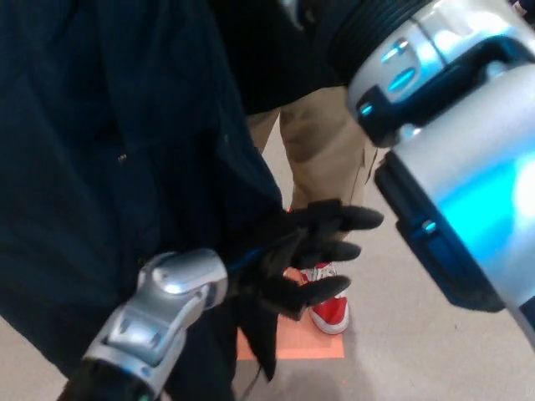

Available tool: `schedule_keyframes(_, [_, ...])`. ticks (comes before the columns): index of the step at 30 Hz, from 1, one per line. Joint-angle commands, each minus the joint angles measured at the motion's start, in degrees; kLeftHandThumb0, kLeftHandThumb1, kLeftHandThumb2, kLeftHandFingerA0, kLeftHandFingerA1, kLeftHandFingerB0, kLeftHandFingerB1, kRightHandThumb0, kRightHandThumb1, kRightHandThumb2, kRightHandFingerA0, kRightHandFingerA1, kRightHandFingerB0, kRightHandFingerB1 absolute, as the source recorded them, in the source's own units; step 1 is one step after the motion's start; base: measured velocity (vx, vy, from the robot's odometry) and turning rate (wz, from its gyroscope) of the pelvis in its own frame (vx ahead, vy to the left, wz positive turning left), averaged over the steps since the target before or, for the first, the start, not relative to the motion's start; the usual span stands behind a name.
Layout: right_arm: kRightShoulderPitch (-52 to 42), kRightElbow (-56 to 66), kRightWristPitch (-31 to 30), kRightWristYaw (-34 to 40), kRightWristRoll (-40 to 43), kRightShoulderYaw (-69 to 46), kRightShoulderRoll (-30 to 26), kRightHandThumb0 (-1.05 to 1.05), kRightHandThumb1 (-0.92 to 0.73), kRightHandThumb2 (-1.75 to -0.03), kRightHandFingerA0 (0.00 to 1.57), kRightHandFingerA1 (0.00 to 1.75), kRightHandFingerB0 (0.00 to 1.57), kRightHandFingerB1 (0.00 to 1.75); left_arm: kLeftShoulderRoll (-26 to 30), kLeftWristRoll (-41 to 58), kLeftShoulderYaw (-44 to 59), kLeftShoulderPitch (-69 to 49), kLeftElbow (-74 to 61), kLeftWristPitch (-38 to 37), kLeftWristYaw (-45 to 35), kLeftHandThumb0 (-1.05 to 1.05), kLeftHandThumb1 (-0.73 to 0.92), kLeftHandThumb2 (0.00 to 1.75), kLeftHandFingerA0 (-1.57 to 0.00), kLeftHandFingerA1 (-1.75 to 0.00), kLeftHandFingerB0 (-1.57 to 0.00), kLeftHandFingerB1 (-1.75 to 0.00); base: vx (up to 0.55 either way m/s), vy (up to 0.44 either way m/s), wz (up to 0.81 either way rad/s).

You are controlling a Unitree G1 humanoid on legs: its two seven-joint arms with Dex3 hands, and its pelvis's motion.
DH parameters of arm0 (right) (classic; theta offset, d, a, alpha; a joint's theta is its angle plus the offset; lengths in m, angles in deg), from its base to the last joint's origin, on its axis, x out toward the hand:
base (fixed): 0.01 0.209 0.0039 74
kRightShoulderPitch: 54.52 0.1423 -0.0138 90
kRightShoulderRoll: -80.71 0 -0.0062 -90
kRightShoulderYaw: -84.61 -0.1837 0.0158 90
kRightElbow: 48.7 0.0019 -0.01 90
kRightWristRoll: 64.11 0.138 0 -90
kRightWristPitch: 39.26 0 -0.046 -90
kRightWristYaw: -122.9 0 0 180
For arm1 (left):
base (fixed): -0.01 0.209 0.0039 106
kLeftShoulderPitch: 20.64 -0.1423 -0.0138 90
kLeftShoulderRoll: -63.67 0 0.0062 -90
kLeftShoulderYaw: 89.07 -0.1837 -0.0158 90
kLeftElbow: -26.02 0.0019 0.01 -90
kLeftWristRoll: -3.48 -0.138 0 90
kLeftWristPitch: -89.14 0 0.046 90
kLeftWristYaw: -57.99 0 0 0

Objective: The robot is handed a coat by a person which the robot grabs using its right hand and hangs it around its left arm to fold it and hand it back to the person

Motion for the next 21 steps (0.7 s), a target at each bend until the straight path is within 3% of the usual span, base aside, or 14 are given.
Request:
schedule_keyframes(1, [3.0,2.0,1.1,-1.0,3.1,-1.4,2.5,-0.39,-0.87,-0.67,1.01,0.64,0.81,0.60,-3.2,-2.2,1.4,4.6,4.6,4.0,4.7,-0.34,0.55,1.07,0.00,-0.48,0.00,-0.46,0.00,0.000,0.00])
schedule_keyframes(2, [3.1,2.4,1.9,-1.0,2.6,-0.9,2.9,-0.32,-0.69,-1.10,0.93,0.83,0.80,0.77,-4.9,-1.5,2.6,6.4,7.4,4.6,5.6,-0.34,0.55,1.07,0.00,-0.48,0.00,-0.46,0.00,0.000,0.00])
schedule_keyframes(3, [3.1,2.6,1.9,-1.0,2.4,-0.7,3.3,-0.42,-0.88,-0.67,1.06,0.70,0.94,0.67,-5.7,-1.6,3.1,7.5,9.5,3.6,6.0,-0.60,0.80,0.65,-0.23,-0.30,-0.22,-0.29,0.00,0.000,0.00])
schedule_keyframes(7, [3.6,3.6,1.4,-1.7,2.6,-0.4,4.7,-0.42,-0.90,-0.67,0.81,0.55,0.68,0.51,-7.6,-3.0,4.2,10.0,15.2,-1.3,7.6,-0.54,0.85,0.66,-0.30,-0.32,-0.32,-0.32,0.00,0.000,0.00])
schedule_keyframes(8, [3.4,4.5,2.9,-2.1,2.9,-0.3,5.4,-0.37,-0.87,-0.65,0.85,0.93,0.73,0.59,-7.2,-5.3,3.2,11.3,17.2,-5.2,8.6,-0.57,0.79,1.09,-0.31,-0.51,-0.32,-0.51,0.00,0.000,0.00])
schedule_keyframes(9, [3.6,5.1,3.0,-2.8,3.4,-0.5,5.8,-0.32,-0.69,-1.10,0.90,0.94,0.69,0.71,-7.0,-6.7,2.8,12.3,18.0,-5.5,9.9,-0.53,0.91,0.68,-0.40,-0.37,-0.41,-0.35,0.00,0.000,0.00])
schedule_keyframes(10, [3.9,5.5,2.3,-3.7,4.0,-0.7,6.1,-0.32,-0.69,-1.10,0.90,0.94,0.69,0.71,-7.2,-7.3,2.8,13.0,18.3,-3.7,11.3,-0.53,0.91,0.68,-0.40,-0.37,-0.41,-0.35,0.00,0.000,0.00])
schedule_keyframes(11, [4.0,6.1,3.6,-4.1,3.9,-0.4,6.2,-0.36,-0.84,-0.65,0.86,0.90,0.70,0.50,-7.6,-7.6,3.3,13.6,18.5,-1.8,13.8,-0.52,0.86,0.67,-0.39,-0.39,-0.40,-0.34,0.00,0.000,0.00])
schedule_keyframes(13, [3.2,8.2,5.9,-4.1,4.0,0.3,6.1,-0.33,-0.83,-0.64,1.01,0.79,0.76,0.55,-7.0,-10.5,2.3,15.5,19.6,-0.8,16.8,-0.49,0.87,0.67,-0.37,-0.47,-0.38,-0.35,0.00,0.000,0.00])
schedule_keyframes(14, [2.7,8.7,7.9,-2.0,2.5,1.7,6.0,-0.34,-0.86,-0.66,1.19,0.72,0.94,0.72,-6.1,-12.5,1.6,15.4,19.9,-4.3,18.9,-0.47,0.85,0.66,-0.45,-0.49,-0.45,-0.37,0.00,0.000,0.00])
schedule_keyframes(17, [2.1,9.4,9.1,-1.2,2.2,2.8,6.0,-0.35,-0.88,-0.67,1.21,0.69,0.98,0.75,-5.7,-13.4,1.4,15.4,20.4,-6.1,20.2,-0.47,0.85,0.66,-0.45,-0.49,-0.45,-0.37,0.00,0.000,0.00])
schedule_keyframes(18, [1.7,10.5,8.2,-1.8,2.5,3.1,6.0,-0.34,-0.88,-0.67,1.24,0.72,1.01,0.77,-1.4,-23.2,-3.6,18.2,24.1,-9.8,29.8,-0.53,0.83,0.66,-0.38,-0.43,-0.39,-0.33,0.00,0.000,0.00])
schedule_keyframes(19, [1.4,10.9,8.3,-1.9,2.7,3.2,5.9,-0.34,-0.88,-0.67,1.25,0.75,1.03,0.78,-0.8,-25.1,-4.7,18.6,25.0,-10.3,32.3,-0.54,0.65,1.02,-0.39,-0.57,-0.29,-0.49,0.00,0.000,0.00])
schedule_keyframes(21, [0.9,11.2,8.6,-2.0,3.0,3.2,5.9,-0.34,-0.88,-0.67,1.25,0.75,1.03,0.78,-0.4,-26.4,-5.8,18.7,25.6,-10.7,34.9,-0.54,0.65,1.02,-0.39,-0.57,-0.29,-0.49,0.00,0.000,0.00])
